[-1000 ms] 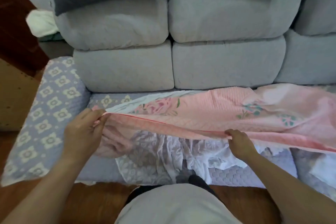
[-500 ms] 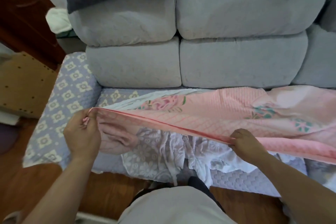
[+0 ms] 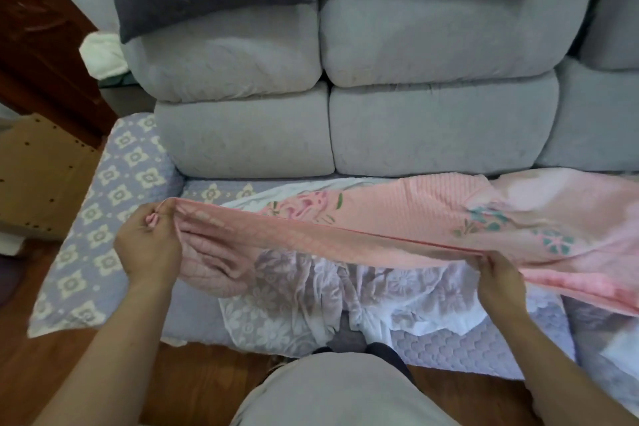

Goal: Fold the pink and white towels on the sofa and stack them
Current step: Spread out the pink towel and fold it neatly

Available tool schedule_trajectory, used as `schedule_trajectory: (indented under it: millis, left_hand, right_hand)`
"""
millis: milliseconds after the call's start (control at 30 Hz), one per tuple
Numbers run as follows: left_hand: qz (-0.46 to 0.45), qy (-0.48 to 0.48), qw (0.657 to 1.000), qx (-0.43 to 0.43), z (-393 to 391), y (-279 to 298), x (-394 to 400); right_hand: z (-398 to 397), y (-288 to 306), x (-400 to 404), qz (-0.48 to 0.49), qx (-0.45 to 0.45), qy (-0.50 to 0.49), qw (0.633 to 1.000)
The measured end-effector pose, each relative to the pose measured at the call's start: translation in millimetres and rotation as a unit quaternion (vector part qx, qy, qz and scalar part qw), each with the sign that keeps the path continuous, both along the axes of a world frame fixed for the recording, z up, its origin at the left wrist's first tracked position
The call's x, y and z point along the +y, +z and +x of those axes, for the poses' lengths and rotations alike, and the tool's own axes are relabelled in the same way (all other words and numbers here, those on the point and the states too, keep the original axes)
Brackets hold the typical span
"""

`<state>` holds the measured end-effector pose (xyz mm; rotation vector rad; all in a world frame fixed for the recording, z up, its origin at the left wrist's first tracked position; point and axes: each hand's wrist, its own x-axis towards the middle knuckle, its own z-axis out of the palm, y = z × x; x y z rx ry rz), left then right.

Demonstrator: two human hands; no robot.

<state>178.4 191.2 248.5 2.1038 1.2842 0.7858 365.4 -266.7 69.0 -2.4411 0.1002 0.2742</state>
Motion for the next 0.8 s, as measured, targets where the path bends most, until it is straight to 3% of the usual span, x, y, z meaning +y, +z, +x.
schedule_trajectory:
  millis: [67,167,233,300,400,467,567,667,800]
  left_hand:
    - [-0.018,0.003,0.999,0.027,6.9,-0.7,5.8]
    - [-0.006,0.009,0.995,0.096,22.8,4.0,8.8]
    - [-0.022,-0.081,0.99,0.11,39.1,12.4,-11.6]
    - [-0.048,-0.264,0.953,0.144,50.5,21.0,-50.4]
    - [-0.096,-0.471,0.84,0.253,57.2,29.2,-123.0]
    - [-0.098,-0.525,0.797,0.282,57.4,20.0,-153.4]
    - [-0.101,-0.519,0.806,0.266,53.3,-2.4,-153.4]
    - [-0.093,-0.531,0.784,0.306,42.6,-23.1,-138.5]
    - [-0.089,-0.54,0.775,0.317,36.1,-35.2,-131.6]
  right_hand:
    - [22.5,52.6,0.9,0.085,-0.04,-0.051,0.994]
    - [36.7,138.8,7.7,0.109,-0.116,0.015,0.987]
    - [25.0,177.0,26.8,0.106,-0.134,0.088,0.981]
    - [0.2,192.7,57.3,0.12,-0.099,0.162,0.975]
    - [-45.6,192.9,113.0,0.09,-0.06,0.291,0.951]
    - [-70.9,191.6,144.2,0.077,-0.064,0.339,0.936]
    - [-86.9,170.3,160.8,0.052,-0.057,0.326,0.942]
    - [-99.3,137.7,160.5,0.014,-0.022,0.307,0.951]
    - [-119.4,105.3,162.9,0.149,0.057,0.171,0.972]
